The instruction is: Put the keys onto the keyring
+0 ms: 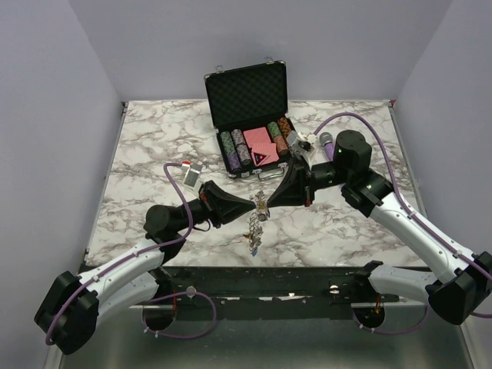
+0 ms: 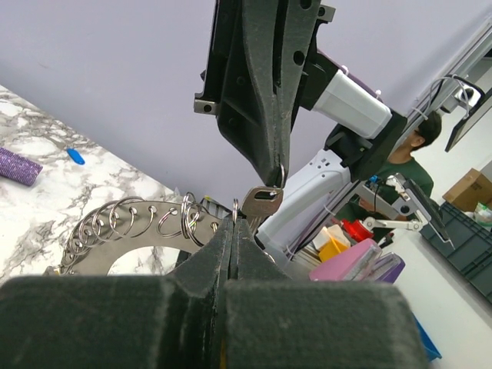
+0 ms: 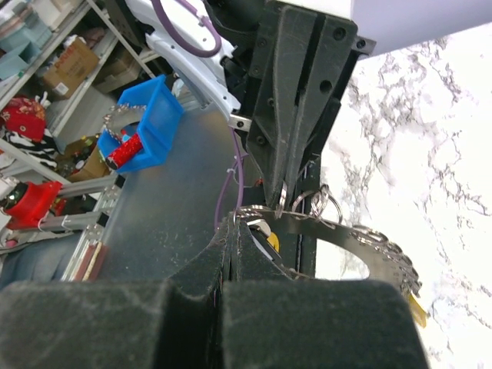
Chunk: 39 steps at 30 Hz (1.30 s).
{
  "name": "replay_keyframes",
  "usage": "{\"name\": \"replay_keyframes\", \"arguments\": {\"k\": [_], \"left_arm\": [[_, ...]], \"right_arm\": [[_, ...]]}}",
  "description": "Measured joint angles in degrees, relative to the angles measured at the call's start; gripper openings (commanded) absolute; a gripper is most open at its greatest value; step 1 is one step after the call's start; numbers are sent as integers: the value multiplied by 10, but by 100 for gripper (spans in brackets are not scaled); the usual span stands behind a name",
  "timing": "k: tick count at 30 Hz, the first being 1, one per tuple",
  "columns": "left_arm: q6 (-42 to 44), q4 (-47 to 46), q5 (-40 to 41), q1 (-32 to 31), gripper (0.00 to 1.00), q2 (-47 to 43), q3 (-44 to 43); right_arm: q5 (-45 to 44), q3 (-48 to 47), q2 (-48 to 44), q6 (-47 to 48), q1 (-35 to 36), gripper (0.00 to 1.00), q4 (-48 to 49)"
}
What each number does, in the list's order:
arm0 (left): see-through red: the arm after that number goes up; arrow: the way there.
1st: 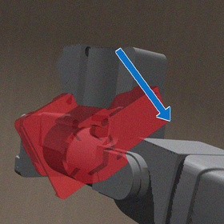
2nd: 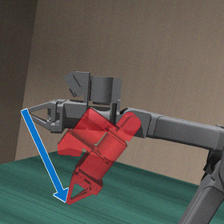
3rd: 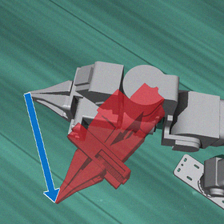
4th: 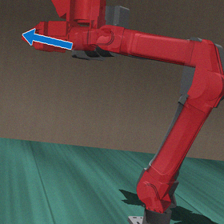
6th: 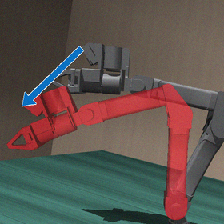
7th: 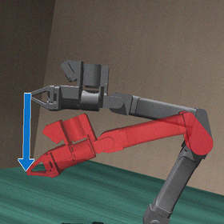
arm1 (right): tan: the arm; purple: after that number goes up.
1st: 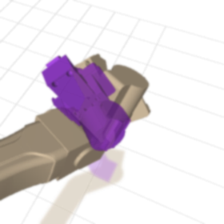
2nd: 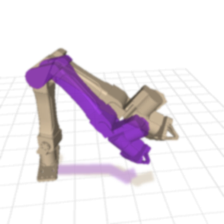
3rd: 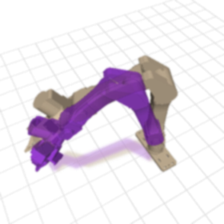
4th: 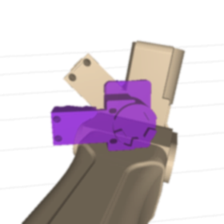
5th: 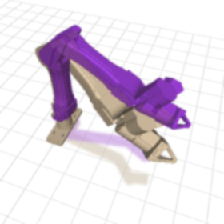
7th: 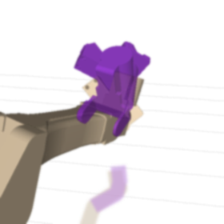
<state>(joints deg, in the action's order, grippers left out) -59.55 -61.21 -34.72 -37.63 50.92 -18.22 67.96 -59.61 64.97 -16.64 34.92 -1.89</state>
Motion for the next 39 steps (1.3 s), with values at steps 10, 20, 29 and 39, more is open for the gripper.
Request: {"name": "replay_keyframes", "arguments": {"k": [10, 20, 29, 39], "left_arm": [[0, -4, -2, 0, 0, 0, 0], [2, -16, -11, 0, 0, 7, 0], [3, -17, -17, -1, 0, 8, -1], [4, -21, -20, -4, 0, 13, -1]], "right_arm": [[-23, 0, 3, 18, 0, 0, -28], [-33, 0, 5, 23, 0, 0, -39], [-39, 0, 6, 32, 0, 0, -46], [-41, 2, 7, 33, 4, 0, -47]]}}
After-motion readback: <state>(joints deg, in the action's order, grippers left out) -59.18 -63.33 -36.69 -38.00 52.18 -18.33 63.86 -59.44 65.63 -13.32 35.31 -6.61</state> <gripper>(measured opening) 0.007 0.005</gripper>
